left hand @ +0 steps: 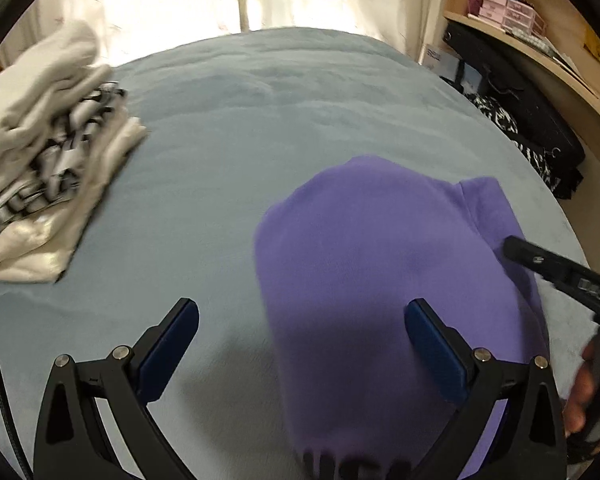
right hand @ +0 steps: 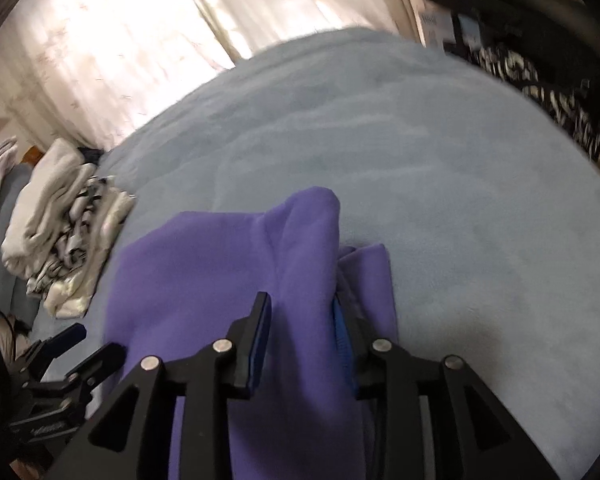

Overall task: Fold large clothes
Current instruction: 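Release the bundle and place both open grippers at its sides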

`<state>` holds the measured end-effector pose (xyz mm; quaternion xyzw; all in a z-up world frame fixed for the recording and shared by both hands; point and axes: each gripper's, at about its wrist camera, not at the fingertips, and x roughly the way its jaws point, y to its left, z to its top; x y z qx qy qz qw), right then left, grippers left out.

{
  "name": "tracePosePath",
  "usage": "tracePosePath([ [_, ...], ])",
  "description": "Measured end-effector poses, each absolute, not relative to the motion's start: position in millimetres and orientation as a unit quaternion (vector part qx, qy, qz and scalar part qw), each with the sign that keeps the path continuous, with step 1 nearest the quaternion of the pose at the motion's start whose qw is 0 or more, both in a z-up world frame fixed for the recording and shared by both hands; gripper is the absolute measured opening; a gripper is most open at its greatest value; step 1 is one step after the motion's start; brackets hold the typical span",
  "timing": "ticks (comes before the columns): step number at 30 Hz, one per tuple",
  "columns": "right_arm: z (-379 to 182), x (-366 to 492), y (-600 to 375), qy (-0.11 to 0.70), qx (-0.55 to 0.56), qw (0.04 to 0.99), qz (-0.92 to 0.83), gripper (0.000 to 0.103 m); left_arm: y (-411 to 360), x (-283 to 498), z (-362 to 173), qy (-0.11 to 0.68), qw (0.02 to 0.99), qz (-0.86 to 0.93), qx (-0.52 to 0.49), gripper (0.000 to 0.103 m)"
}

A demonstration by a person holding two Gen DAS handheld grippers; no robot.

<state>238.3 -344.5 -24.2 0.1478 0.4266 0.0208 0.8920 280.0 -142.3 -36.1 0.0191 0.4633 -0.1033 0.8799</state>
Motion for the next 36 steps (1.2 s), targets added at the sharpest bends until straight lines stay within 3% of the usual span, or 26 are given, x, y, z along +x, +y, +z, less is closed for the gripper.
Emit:
tracePosePath([
  [4, -9, 208, -319, 0.409, 0.126, 0.902, 0.059, 0.032, -138, 258, -38, 0.469, 0.877, -0.105, -0.002, 0.102],
  [12, -51, 200, -315, 0.453, 0.113, 0.882, 0.061, 0.028, -128, 257, -60, 0.505, 0.852, -0.121, -0.067, 0.102],
  [19, -48, 168, -309, 0.466, 0.058, 0.881, 0.055, 0.026, -131, 226, -54, 0.479, 0.868, -0.124, -0.046, 0.102],
  [33, -32, 117, -317, 0.476, 0.094, 0.873, 0.054, 0.029, -99, 158, -35, 0.46, 0.873, -0.142, -0.084, 0.102],
  [36, -24, 108, -317, 0.468, 0.103, 0.875, 0.062, 0.037, -90, 153, -29, 0.458, 0.872, -0.145, -0.097, 0.102],
])
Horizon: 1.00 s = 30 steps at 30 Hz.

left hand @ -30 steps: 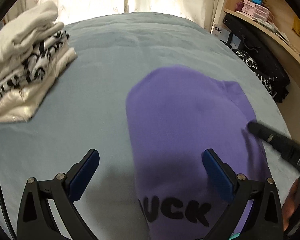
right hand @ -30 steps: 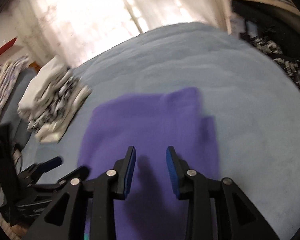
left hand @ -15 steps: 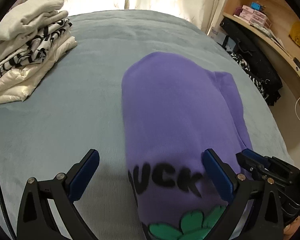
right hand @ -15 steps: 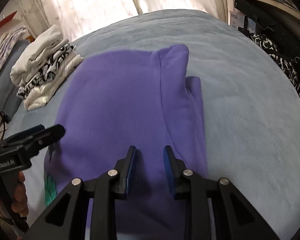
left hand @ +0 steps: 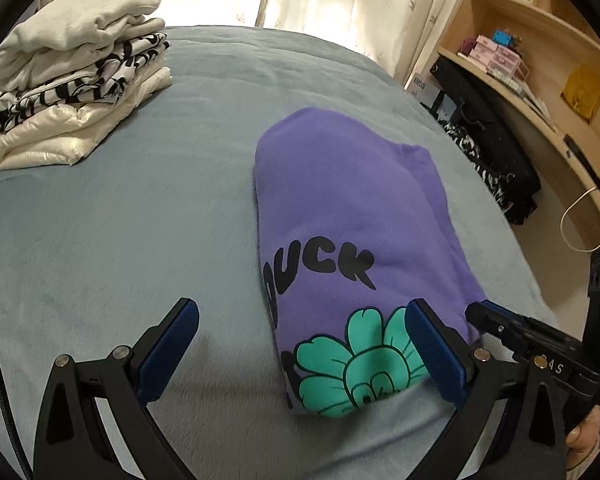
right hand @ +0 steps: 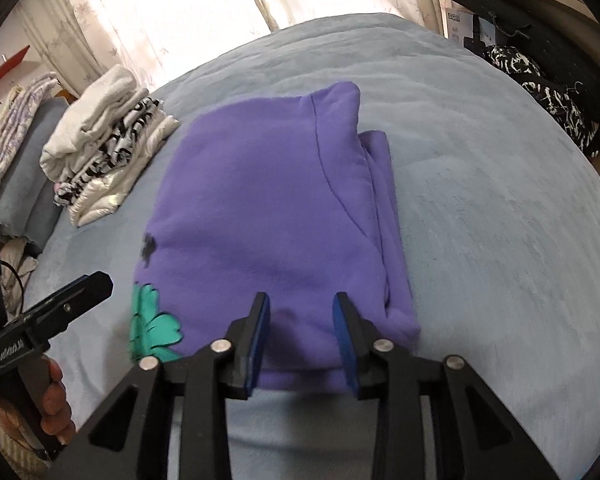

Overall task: Fold large clothes
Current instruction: 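Release the bundle and place both open grippers at its sides, then grasp the folded purple hoodie bundle from both sides with both grippers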

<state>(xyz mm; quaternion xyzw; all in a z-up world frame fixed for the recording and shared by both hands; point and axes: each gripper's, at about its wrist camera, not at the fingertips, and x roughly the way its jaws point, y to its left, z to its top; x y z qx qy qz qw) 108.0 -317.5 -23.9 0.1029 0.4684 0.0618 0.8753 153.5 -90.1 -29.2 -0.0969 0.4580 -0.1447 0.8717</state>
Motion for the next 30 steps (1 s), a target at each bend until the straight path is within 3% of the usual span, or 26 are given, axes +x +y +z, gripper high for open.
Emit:
tracePosePath([
  [2, -20, 104, -317, 0.463, 0.104, 0.878, 0.064, 0.047, -86, 150, -25, 0.456, 0.872, -0.147, -0.099, 0.102],
  [9, -9, 95, -320, 0.46, 0.103, 0.879, 0.08, 0.056, -77, 148, -24, 0.472, 0.857, -0.161, -0.131, 0.102],
  [11, -9, 95, -321, 0.464, 0.104, 0.876, 0.085, 0.069, -76, 149, -26, 0.477, 0.853, -0.163, -0.134, 0.102],
  [30, -35, 139, -367, 0.503, 0.144, 0.847, 0.095, 0.069, -88, 184, -73, 0.524, 0.809, -0.194, -0.181, 0.102],
])
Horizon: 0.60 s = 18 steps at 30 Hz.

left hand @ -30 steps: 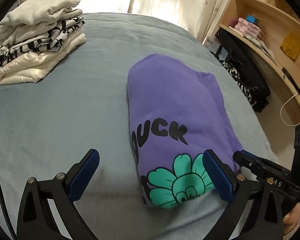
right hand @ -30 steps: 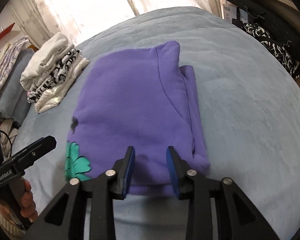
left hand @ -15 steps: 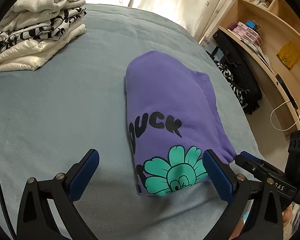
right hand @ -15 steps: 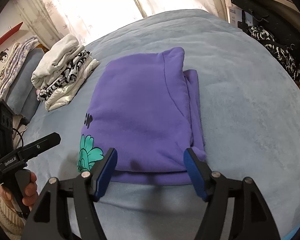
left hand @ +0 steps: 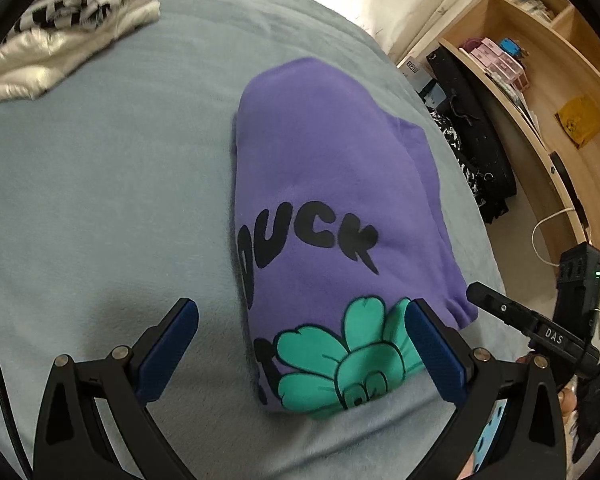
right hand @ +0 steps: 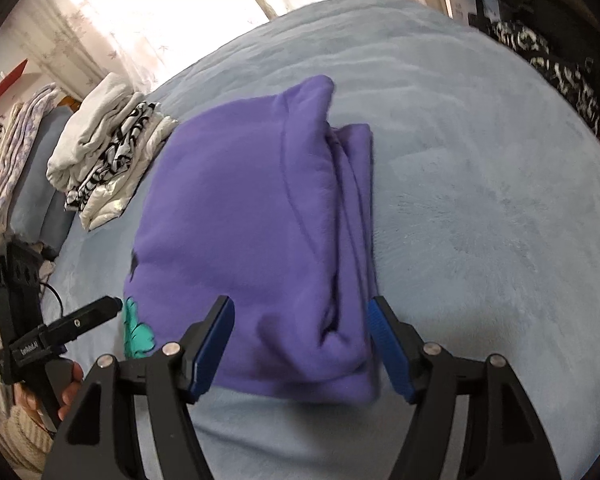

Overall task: Fold large clothes
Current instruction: 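Grasp the folded purple hoodie bundle from both sides with both grippers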

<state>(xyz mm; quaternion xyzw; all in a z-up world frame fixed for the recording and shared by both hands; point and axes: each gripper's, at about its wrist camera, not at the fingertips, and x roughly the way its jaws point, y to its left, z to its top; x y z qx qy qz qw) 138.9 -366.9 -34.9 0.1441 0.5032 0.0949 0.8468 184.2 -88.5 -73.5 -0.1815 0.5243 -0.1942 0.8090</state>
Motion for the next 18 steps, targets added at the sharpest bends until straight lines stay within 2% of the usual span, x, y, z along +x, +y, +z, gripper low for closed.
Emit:
tracePosePath([
  [10, -83, 177, -393, 0.545, 0.221, 0.797, 0.136, 0.069, -92, 208, -109, 0.545, 0.765, -0.231, -0.252, 0.102],
  [14, -95, 186, -399, 0.544, 0.255, 0.783, 0.16, 0.076, -96, 217, -124, 0.549, 0.747, -0.25, -0.28, 0.103],
  [18, -107, 198, -405, 0.539, 0.298, 0.767, 0.181, 0.077, -103, 222, -135, 0.551, 0.734, -0.264, -0.297, 0.103],
])
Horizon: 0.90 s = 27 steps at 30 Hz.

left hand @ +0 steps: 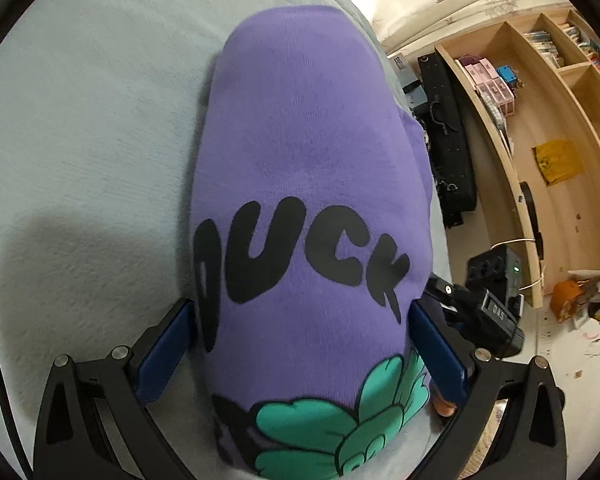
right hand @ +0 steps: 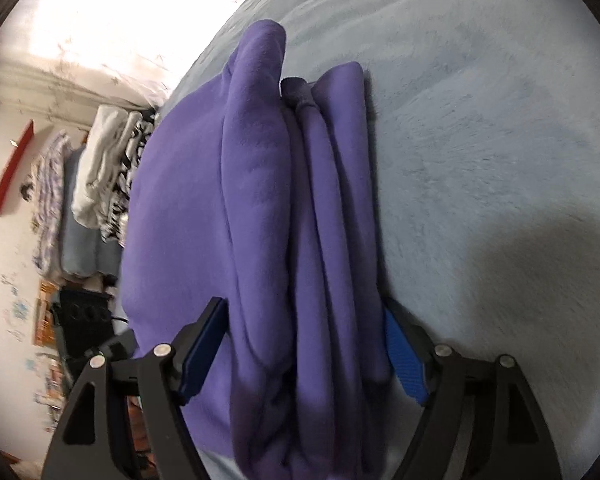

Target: Fold large clothes

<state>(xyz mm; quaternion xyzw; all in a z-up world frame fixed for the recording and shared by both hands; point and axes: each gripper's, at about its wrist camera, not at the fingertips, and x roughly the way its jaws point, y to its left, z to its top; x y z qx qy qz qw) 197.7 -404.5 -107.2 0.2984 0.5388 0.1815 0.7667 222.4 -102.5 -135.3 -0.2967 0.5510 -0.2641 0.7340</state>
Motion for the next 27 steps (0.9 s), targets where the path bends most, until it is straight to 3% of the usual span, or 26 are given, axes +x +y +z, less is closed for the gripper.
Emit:
tracePosePath([
  [7, -117, 211, -400, 0.514, 0.33, 0.77, 0.186, 0.075, -119, 232, -144, 0.558, 0.73, -0.263, -0.295, 0.103],
  [14, -110, 205, -391, 0.501, 0.318, 0.783, 0.185, 0.051, -138, 240, -131, 0.571, 0.737, -0.245, -0.266, 0.102],
  [20, -89, 194, -375, 0.483, 0.283, 0.809, 0.178, 0.042, -141, 240, -106, 0.557, 0.762, -0.241, -0.225, 0.087],
  [27, -66, 162, -336, 0.456, 0.272, 0.823, 0.203, 0.041, -119, 223, -55, 0.506, 0.808, -0.235, -0.191, 0.083],
])
